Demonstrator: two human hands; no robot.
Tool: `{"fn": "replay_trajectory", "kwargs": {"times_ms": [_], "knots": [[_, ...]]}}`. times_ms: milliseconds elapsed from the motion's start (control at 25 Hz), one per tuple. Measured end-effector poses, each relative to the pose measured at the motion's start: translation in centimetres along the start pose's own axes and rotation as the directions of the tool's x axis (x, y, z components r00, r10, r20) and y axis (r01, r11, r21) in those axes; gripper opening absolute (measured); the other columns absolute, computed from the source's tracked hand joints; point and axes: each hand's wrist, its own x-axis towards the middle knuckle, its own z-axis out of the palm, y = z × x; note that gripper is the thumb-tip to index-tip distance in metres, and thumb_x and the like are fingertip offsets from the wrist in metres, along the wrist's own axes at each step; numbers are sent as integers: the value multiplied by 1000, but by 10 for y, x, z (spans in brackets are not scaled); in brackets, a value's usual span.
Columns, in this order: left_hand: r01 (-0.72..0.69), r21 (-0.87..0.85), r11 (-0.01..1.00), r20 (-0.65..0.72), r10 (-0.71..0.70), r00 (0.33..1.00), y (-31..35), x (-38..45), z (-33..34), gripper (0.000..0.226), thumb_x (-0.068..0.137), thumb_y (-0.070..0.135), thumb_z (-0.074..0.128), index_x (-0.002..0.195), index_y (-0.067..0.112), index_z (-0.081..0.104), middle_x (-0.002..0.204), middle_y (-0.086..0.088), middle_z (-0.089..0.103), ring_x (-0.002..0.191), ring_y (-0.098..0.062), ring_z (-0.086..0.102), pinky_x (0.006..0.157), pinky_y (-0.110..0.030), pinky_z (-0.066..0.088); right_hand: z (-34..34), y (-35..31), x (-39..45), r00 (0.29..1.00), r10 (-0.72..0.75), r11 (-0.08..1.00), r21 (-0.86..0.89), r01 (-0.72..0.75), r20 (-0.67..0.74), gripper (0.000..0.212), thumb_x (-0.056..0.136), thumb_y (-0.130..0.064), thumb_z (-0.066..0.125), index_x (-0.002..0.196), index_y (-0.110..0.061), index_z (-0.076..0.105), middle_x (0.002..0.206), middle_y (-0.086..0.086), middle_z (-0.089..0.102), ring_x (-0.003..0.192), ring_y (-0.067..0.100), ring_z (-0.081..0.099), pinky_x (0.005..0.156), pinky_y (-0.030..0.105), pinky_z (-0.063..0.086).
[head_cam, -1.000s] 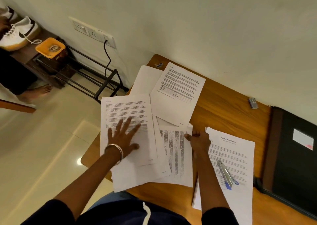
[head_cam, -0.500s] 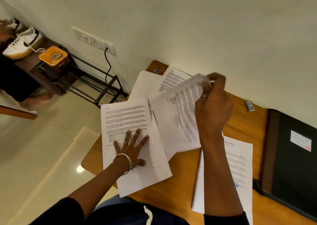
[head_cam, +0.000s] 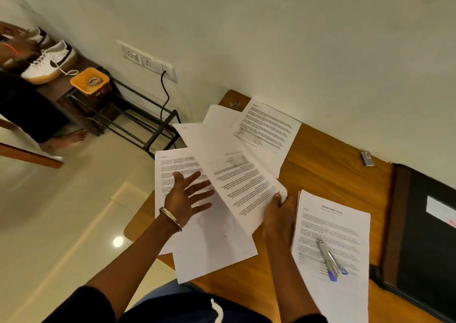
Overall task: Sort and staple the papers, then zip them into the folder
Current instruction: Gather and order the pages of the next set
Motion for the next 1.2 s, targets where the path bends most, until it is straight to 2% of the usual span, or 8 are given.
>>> {"fn": "replay_trajectory", "kwargs": {"times_ms": [200,400,480,600,760,880,1040,1200], "knots": [[121,-95,988,-133,-133,982,-11,4,-24,68,82,71,35,115,17,61,108,-13,67,103,-36,62,86,-57,49,-5,39,-1,986,-40,988,-139,62,160,23,96,-17,53,118,-11,51,107,1,61,89,14,61,62,12,48],[-18,250,968,-399,120,909,-17,9,-28,36,91,33,56,117,8,55,105,-18,66,77,-30,64,62,-36,55,-7,36,18,972,55,996,56,-70,229,16,98,-28,51,108,-17,55,98,2,66,87,19,67,72,36,59],[-69,628,775,-432,421,798,-11,11,-24,33,90,15,58,121,7,53,114,-20,61,93,-33,61,79,-40,54,-12,16,41,964,-9,999,45,-4,267,20,99,-28,49,103,-12,59,95,4,66,84,19,65,69,32,55],[-209,925,316,-88,715,694,-3,12,-13,38,84,10,64,121,10,58,118,-15,57,111,-34,51,96,-43,42,-14,-22,79,811,-191,943,-126,308,553,21,99,-25,49,103,-11,64,97,6,68,87,19,64,76,36,53],[-347,937,43,275,521,808,-5,18,9,58,82,27,68,135,21,46,134,-4,52,125,-27,45,104,-44,37,11,-76,89,517,-146,687,-290,666,843,20,97,-27,52,94,-12,66,87,1,63,73,7,54,71,28,39],[-294,954,49,257,369,893,-16,22,15,50,86,34,62,132,22,49,126,-2,59,116,-27,54,99,-43,42,38,-95,75,434,-130,698,-228,679,892,23,95,-30,56,95,-10,69,97,10,67,87,20,59,75,28,41],[-268,903,336,123,395,910,-17,18,10,35,87,21,63,120,10,59,119,-9,62,108,-28,56,93,-34,44,56,-97,61,470,-181,738,-197,646,864,29,90,-30,63,98,-3,71,98,12,69,90,20,61,71,23,41],[-252,876,411,90,374,923,-13,14,10,31,86,19,64,117,11,61,115,-7,63,98,-22,56,86,-30,45,55,-95,62,530,-203,812,-160,561,823,19,91,-15,62,102,-1,70,104,12,70,94,18,61,83,26,46]]}}
